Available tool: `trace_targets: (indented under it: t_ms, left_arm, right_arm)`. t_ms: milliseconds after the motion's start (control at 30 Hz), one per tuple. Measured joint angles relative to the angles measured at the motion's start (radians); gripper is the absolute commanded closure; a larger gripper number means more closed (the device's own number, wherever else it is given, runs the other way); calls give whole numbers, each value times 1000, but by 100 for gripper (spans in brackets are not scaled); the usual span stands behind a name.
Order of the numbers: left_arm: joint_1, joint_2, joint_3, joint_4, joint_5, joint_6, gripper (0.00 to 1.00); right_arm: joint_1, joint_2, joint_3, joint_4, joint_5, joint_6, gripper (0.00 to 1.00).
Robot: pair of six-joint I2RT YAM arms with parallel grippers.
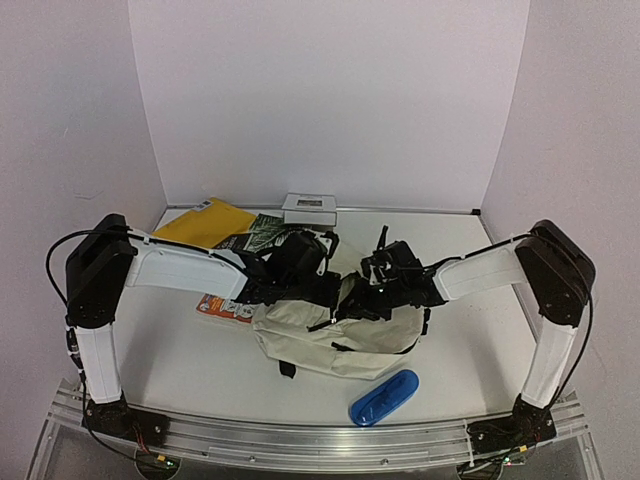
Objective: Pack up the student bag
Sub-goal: Place the stationery in the student bag.
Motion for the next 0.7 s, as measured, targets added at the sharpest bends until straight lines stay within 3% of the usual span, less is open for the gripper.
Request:
trace_targets:
  t_ms: [433,700]
  left_arm:
    - [14,0,18,-23,27,-11,100]
    - [19,0,19,-44,18,-39,100]
  right_arm:
    - [30,85,-34,430,19,91,73]
    - [53,136,-35,518,83,75,66]
